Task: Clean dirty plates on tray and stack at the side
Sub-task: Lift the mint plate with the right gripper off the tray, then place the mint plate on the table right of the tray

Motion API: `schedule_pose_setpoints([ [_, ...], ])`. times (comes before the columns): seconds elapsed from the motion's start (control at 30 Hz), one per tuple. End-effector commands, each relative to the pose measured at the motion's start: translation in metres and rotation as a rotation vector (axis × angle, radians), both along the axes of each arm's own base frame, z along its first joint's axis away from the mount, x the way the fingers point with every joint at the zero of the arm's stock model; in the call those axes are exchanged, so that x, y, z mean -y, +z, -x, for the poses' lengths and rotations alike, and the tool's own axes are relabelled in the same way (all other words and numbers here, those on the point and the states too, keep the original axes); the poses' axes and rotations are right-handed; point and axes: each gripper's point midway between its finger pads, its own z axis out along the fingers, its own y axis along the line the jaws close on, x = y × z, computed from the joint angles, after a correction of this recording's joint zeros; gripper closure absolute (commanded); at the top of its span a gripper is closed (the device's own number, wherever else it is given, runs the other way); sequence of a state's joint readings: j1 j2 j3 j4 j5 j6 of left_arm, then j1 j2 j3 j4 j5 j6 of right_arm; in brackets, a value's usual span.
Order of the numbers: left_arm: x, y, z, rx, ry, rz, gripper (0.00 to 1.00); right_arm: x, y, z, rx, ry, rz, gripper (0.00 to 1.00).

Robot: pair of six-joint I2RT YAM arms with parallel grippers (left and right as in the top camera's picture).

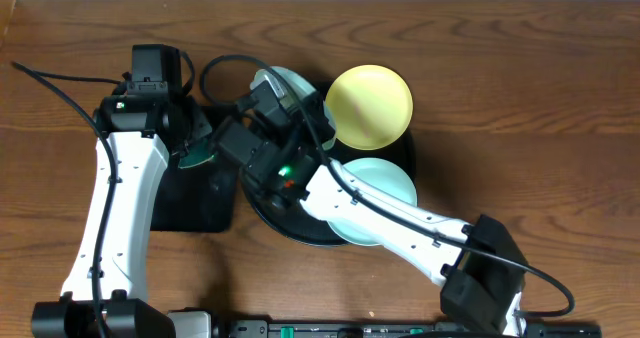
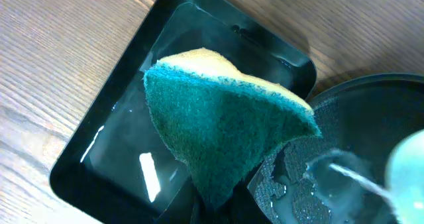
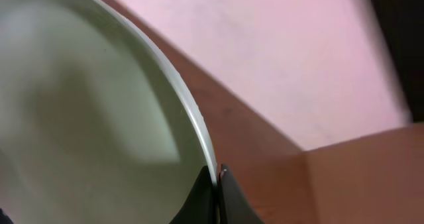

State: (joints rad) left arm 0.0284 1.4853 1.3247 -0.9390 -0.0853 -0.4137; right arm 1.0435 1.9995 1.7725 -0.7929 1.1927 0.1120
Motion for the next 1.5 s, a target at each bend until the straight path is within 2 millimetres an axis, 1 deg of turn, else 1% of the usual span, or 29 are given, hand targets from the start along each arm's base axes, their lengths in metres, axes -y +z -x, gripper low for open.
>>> schedule_pose_setpoints([
  [0.0,-0.004,0.003,-0.002,0.001,-0.007,-0.017,0.93,0.014,0.049,0.007,0.154,-0.072,0.009,0.99],
  [0.17,-0.003,0.002,-0.001,-0.005,-0.007,-0.017,0.92,0.017,0.066,0.013,0.168,-0.062,-0.04,0.99],
  [0.23,-0.003,0.001,0.001,-0.014,-0.007,-0.017,0.93,0.017,0.066,0.012,0.146,-0.045,-0.067,0.99],
  [0.3,-0.003,0.001,0.003,-0.022,-0.007,-0.017,0.92,0.015,0.061,0.01,0.107,-0.023,-0.099,0.99],
  [0.43,-0.003,0.0,0.005,-0.03,-0.007,-0.016,0.92,0.016,0.029,0.006,-0.045,-0.001,-0.226,0.99],
  [0.57,-0.003,-0.001,0.006,-0.035,-0.007,-0.016,0.92,0.023,-0.017,-0.002,-0.32,0.004,-0.399,0.99],
  [0.63,-0.003,-0.001,0.006,-0.036,-0.007,-0.016,0.93,0.028,-0.035,-0.006,-0.459,0.014,-0.491,0.99],
  [0.73,-0.003,-0.001,0.006,-0.036,-0.007,-0.016,0.93,0.038,-0.049,-0.012,-0.633,0.023,-0.652,0.99],
  [0.83,-0.003,-0.001,0.007,-0.038,-0.007,-0.016,0.93,0.055,-0.045,-0.016,-0.754,0.047,-0.798,0.99],
  [0.93,-0.003,-0.001,0.008,-0.043,-0.007,-0.016,0.93,0.088,-0.033,-0.023,-0.814,0.037,-0.921,0.99],
  [0.97,-0.003,-0.001,0.008,-0.043,-0.007,-0.016,0.93,0.104,-0.029,-0.025,-0.816,0.011,-0.953,0.99],
  [1.0,-0.003,-0.001,0.008,-0.043,-0.007,-0.016,0.93,0.124,-0.023,-0.027,-0.814,-0.015,-0.983,0.99],
  [1.03,-0.003,-0.001,0.008,-0.043,-0.007,-0.016,0.93,0.136,-0.02,-0.028,-0.811,-0.027,-0.998,0.99],
  [1.1,-0.003,-0.001,0.008,-0.044,-0.007,-0.016,0.93,0.17,-0.015,-0.029,-0.799,-0.083,-1.028,0.99],
  [1.13,-0.003,-0.001,0.008,-0.044,-0.007,-0.016,0.93,0.193,-0.015,-0.029,-0.789,-0.131,-1.04,0.99],
  [1.2,-0.003,-0.001,0.008,-0.043,-0.007,-0.016,0.92,0.227,-0.017,-0.028,-0.779,-0.207,-1.055,0.99],
  [1.23,-0.003,-0.001,0.008,-0.043,-0.007,-0.016,0.93,0.25,-0.02,-0.026,-0.778,-0.259,-1.064,0.99],
  [1.27,-0.003,-0.001,0.008,-0.044,-0.007,-0.016,0.93,0.257,-0.022,-0.024,-0.781,-0.278,-1.065,0.99],
  [1.37,-0.003,-0.001,0.008,-0.044,-0.007,-0.016,0.93,0.308,-0.035,-0.012,-0.775,-0.434,-1.053,0.99],
  [1.47,-0.003,-0.001,0.008,-0.044,-0.007,-0.016,0.93,0.34,-0.048,-0.008,-0.742,-0.531,-1.026,0.99],
])
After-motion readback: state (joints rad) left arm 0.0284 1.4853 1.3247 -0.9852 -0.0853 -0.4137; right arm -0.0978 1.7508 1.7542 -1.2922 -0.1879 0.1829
